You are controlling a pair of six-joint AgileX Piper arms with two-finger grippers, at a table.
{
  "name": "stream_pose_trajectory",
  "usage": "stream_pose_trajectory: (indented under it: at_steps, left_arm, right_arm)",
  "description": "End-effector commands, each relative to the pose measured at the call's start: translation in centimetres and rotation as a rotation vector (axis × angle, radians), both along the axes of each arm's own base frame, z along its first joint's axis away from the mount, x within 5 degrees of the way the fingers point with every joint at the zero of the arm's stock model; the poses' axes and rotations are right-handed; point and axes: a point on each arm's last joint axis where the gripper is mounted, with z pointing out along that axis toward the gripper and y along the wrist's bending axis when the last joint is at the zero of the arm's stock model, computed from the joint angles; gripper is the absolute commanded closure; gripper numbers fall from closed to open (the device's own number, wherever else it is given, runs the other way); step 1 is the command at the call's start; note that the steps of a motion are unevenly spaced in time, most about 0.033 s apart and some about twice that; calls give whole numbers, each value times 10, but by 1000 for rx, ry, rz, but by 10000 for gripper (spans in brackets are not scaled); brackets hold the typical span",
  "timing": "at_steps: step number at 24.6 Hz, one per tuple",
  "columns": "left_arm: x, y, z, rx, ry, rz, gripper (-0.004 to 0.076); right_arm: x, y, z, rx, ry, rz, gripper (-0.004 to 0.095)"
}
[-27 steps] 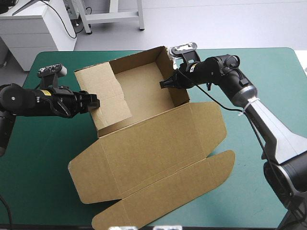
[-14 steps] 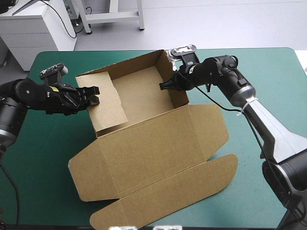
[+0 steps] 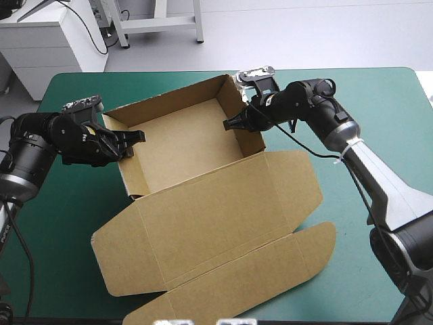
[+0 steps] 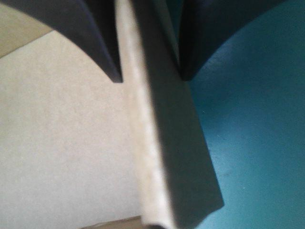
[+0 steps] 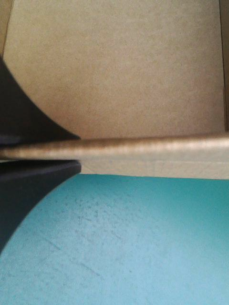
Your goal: Fold the box
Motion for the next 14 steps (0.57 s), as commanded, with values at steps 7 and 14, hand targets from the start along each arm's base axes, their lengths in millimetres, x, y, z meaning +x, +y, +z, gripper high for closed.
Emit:
stream_pose_trajectory:
  at_steps: [7,14]
  left_arm:
    - [-2,-1,32,-18,-139,0,732]
    - [4,1,62,150,-147,-25,733]
  right_arm:
    - [-17,-5,36,48,-75,5,916]
    - [-34,-26,51,-76,-78,-67,916]
